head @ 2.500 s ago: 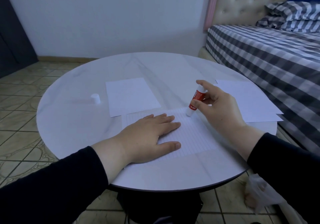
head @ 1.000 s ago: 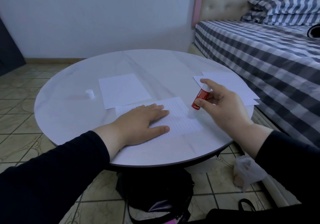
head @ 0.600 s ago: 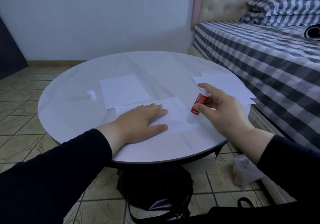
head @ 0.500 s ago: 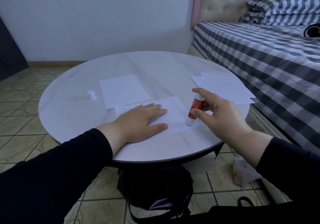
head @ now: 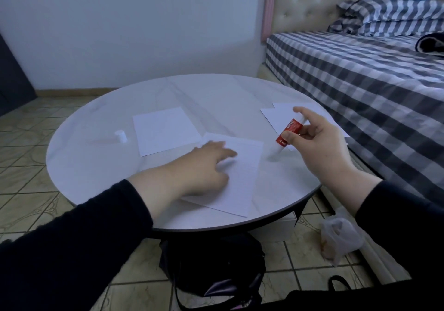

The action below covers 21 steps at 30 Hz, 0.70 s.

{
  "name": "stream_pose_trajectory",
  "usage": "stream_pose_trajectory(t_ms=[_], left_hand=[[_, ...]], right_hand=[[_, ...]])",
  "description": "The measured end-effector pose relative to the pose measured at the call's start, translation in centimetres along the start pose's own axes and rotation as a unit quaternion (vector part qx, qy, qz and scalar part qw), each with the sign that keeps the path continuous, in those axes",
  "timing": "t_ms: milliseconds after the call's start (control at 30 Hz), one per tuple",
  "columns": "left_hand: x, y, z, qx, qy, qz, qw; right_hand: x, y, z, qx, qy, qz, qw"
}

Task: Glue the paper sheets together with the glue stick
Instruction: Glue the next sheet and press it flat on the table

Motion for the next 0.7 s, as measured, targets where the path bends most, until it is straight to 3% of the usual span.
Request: stream_pose_trajectory(t_ms=[100, 200, 467, 600, 700], left_hand=[[0.8, 2.1, -0.3, 0.039, 0.050, 0.065, 0.996], [2.4, 2.6, 0.2, 0.066, 0.023, 0.112, 0.991], [3.2, 2.4, 0.3, 0.045, 0.008, 0.136, 0.990], [3.3, 2.2, 0.2, 0.032, 0.010, 0.142, 0.989], [3.5, 1.9, 0.2, 0.022, 0.012, 0.149, 0.988]], right_hand=[[1.0, -0.4, 0.5, 0.017, -0.001, 0.013, 1.000], [2.8, 0.1, 0.8, 0.001, 0.017, 0.022, 1.000], [4.3, 0.6, 1.6, -0.032, 0.046, -0.077, 0.995], [3.6, 0.9, 1.4, -0.021, 0.011, -0.042, 0.999], [4.2, 1.5, 0.4, -0.043, 0.042, -0.038, 0.997]])
Point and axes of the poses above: each hand's wrist, its own z-axis towards the middle knuckle, its own x-axis out of the palm, y = z × x, the point moved 2 cm from there along z, towards the middle knuckle, and after that the axes turned 2 degrees about x, right-handed, at the moved point
